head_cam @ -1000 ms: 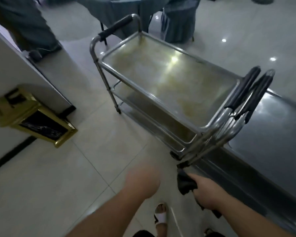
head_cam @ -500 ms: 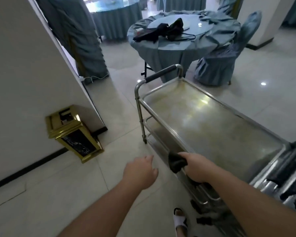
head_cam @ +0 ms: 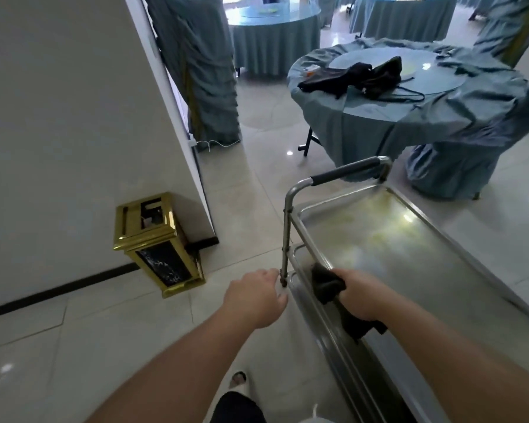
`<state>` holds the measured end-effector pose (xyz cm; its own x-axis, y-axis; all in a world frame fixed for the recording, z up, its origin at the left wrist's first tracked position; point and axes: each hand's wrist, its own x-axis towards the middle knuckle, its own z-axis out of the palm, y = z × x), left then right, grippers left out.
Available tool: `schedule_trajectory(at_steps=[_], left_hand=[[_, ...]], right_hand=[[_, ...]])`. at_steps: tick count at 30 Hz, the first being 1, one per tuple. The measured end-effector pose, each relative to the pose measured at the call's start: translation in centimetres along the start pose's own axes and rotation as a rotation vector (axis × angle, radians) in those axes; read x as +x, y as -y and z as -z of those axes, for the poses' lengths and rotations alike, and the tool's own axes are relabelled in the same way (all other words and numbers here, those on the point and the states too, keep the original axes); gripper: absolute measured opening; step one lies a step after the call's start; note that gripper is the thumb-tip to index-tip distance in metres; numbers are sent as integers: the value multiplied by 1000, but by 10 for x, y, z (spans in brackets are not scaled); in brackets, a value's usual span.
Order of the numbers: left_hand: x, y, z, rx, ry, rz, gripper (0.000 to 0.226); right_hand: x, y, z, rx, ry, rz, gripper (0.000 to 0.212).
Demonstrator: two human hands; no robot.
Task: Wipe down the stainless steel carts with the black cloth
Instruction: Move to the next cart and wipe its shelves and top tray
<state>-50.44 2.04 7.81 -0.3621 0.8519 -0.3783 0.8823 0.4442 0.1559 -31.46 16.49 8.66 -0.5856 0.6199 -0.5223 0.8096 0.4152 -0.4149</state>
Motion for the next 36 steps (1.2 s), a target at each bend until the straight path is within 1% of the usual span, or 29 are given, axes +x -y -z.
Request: schedule_trajectory(at_steps=[4, 7, 13, 16, 19, 22, 27, 31, 36], left_hand=[[72, 29, 29, 28, 26, -80, 59], [125, 54, 53, 24, 42, -160, 60], [207, 81, 88, 80, 95, -317, 59], [243, 71, 98, 95, 107, -393, 52], [275, 50, 104, 112, 126, -464, 53], [307, 27, 109, 152, 110, -519, 51], [341, 0, 119, 179, 160, -552, 48], [374, -16, 127, 221, 120, -578, 43], [422, -42, 135, 246, 142, -665, 47]], right_hand=[[59, 20, 19, 93, -58, -35, 54], [98, 39, 33, 127, -121, -95, 52], [138, 66, 51, 354, -223, -215, 61], [146, 60, 56, 450, -242, -283, 62], [153, 45, 66, 490, -278, -349, 63], [162, 25, 76, 538, -312, -397, 63], [181, -5, 98, 618, -361, -439, 58], [208, -23, 110, 688, -375, -469, 56], [234, -35, 113, 758, -403, -556, 55]])
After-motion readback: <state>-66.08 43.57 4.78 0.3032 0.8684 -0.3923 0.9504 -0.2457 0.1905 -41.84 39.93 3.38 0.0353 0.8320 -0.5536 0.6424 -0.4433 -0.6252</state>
